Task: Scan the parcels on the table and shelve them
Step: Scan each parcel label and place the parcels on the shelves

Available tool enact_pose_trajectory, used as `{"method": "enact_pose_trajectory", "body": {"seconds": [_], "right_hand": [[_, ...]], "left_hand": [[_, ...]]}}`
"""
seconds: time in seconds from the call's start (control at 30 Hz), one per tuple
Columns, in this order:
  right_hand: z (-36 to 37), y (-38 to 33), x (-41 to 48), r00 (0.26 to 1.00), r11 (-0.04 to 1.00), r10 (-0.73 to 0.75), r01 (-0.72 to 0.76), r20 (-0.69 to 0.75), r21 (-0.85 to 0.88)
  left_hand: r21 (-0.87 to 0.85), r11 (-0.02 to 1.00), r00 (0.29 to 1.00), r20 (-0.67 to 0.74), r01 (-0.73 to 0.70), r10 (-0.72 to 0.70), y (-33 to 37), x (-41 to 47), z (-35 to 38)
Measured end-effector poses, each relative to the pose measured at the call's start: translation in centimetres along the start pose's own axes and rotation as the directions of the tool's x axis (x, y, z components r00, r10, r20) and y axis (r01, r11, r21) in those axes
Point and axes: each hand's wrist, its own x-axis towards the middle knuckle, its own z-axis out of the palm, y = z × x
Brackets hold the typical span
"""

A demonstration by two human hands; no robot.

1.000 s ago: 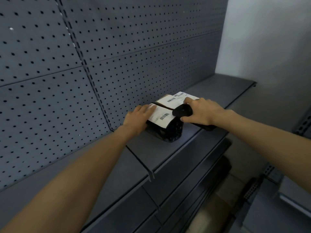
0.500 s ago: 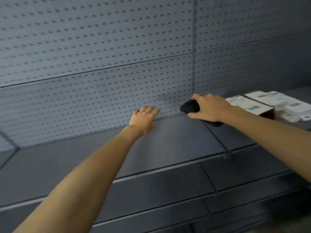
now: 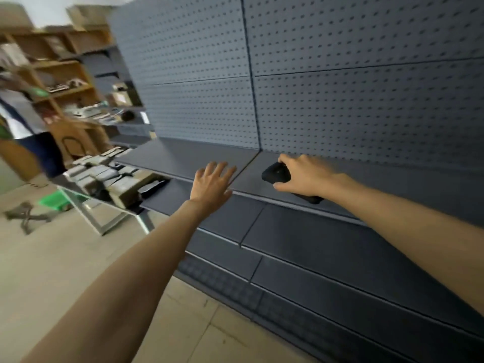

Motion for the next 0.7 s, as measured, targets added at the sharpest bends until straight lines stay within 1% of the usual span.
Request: {"method": "enact_pose_trajectory", "body": {"seconds": [0.1,0.2,0.37,0.57,0.7], "right_hand": [[2.3,-8.1,3.7,0.990,0.990,-0.140,0.140,0.027,0.018],[4.0,-15.8,6.9,0.962,0.962,-0.265,0.261,0.057,0.074],[8.2,-27.5,11.8,0.884,0.888,-0.458,0.450,0.098,0.090],[13.7,-39.3,18.9,0.759,0.781,-0.623,0.613,0.187,0.119],[15.1,-47.1,27.1,0.696,0.716,-0.697,0.689,0.173,0.114]], "left_hand": [[0.032,0.985,0.983,0.063,0.169,-0.171,-8.0,-6.0,1.5],[0.059,0.948,0.943,0.098,0.313,-0.318,-14.3,-11.7,2.5],[0.089,0.861,0.854,0.112,0.501,-0.508,-22.6,-19.3,4.4],[0.134,0.764,0.743,0.181,0.631,-0.645,-32.2,-24.4,8.6],[0.187,0.706,0.681,0.185,0.683,-0.708,-41.8,-24.5,10.3]]}}
